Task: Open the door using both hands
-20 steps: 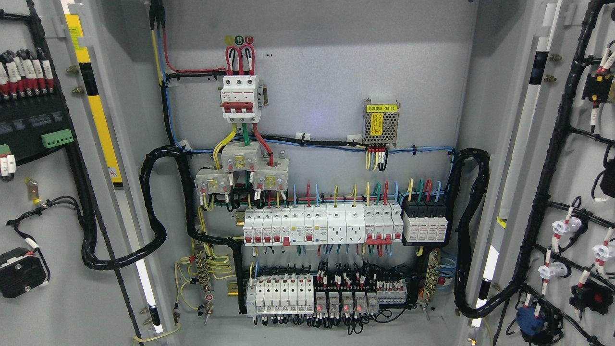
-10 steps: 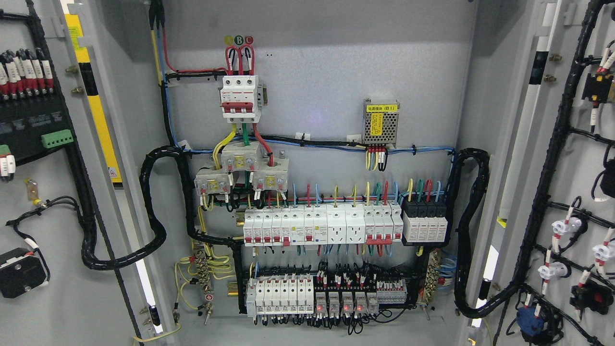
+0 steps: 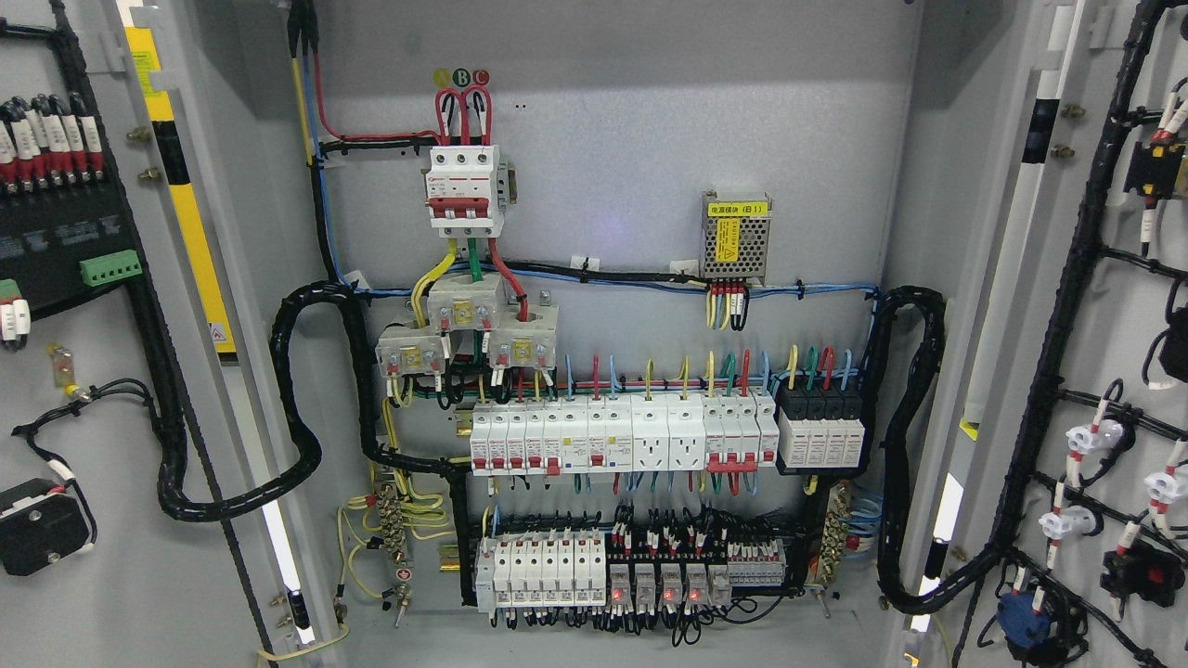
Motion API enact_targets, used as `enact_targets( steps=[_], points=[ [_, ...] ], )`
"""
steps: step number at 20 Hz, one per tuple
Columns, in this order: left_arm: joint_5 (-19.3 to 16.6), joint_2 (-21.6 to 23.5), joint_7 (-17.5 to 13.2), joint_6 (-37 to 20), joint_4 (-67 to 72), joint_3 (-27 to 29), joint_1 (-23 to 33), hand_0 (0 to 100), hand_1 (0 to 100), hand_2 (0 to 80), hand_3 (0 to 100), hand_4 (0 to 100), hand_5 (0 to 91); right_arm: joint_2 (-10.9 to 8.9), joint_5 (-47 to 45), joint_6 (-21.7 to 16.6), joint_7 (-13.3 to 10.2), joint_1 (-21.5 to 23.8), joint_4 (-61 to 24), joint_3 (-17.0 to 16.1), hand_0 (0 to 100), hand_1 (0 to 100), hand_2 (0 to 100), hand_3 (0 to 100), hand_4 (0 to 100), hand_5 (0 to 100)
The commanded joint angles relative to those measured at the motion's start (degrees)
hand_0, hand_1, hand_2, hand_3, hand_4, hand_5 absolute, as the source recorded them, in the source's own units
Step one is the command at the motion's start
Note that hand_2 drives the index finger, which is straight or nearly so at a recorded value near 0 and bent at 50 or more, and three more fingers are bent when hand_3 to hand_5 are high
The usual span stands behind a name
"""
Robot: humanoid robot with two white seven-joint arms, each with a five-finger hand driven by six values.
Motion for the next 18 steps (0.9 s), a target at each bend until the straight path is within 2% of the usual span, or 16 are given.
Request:
enact_targets(
  steps=[1, 4, 5, 6, 8, 10, 12, 14, 18],
  points=[
    [-0.21, -1.11, 4.72, 0.59, 26.00, -0.24, -1.32, 0, 0, 0.0, 0, 0, 0.0, 6.03, 6.66, 0.16, -1.05, -4.74, 37.01, 2.13, 24, 0, 0, 0, 0, 0],
    [-0.21, -1.11, 19.64, 3.05, 28.56, -0.41, -2.55, 0, 0, 0.0, 0, 0, 0.0, 6.30, 6.66, 0.95, -1.31, -4.91, 39.81, 2.12, 24, 0, 0, 0, 0, 0],
    [-0.21, -0.85, 23.34, 3.58, 28.47, -0.41, -2.64, 0, 0, 0.0, 0, 0, 0.0, 6.38, 6.66, 1.91, -1.31, -5.09, 41.75, 2.13, 24, 0, 0, 0, 0, 0],
    [-0.30, -0.59, 25.82, 3.58, 28.47, -0.50, -2.82, 0, 0, 0.0, 0, 0, 0.0, 6.99, 6.66, 3.05, -1.83, -5.52, 43.24, 2.04, 24, 0, 0, 0, 0, 0],
    [-1.17, 0.29, 26.28, 3.58, 28.56, -1.63, -3.78, 0, 0, 0.0, 0, 0, 0.0, 8.31, 6.66, 4.55, -4.19, -6.31, 45.18, 2.13, 24, 0, 0, 0, 0, 0],
    [-5.46, 0.91, 26.80, 3.76, 28.74, -5.49, -3.88, 0, 0, 0.0, 0, 0, 0.0, 8.67, 6.75, 6.83, -8.14, -6.58, 47.38, 2.48, 24, 0, 0, 0, 0, 0],
    [-7.68, 0.91, 27.59, 4.19, 28.91, -6.21, -3.88, 0, 0, 0.0, 0, 0, 0.0, 9.28, 6.75, 10.33, -10.88, -7.11, 47.74, 2.48, 24, 0, 0, 0, 0, 0],
    [-7.95, 0.91, 27.77, 6.91, 29.26, -6.39, -4.22, 0, 0, 0.0, 0, 0, 0.0, 9.55, 6.75, 14.82, -12.03, -7.98, 47.48, 2.48, 24, 0, 0, 0, 0, 0],
    [-8.74, 1.52, 27.77, 8.68, 29.44, -6.30, -5.72, 0, 0, 0.0, 0, 0, 0.0, 9.46, 6.84, 22.99, -12.30, -10.18, 47.57, 2.39, 24, 0, 0, 0, 0, 0]
  ],
)
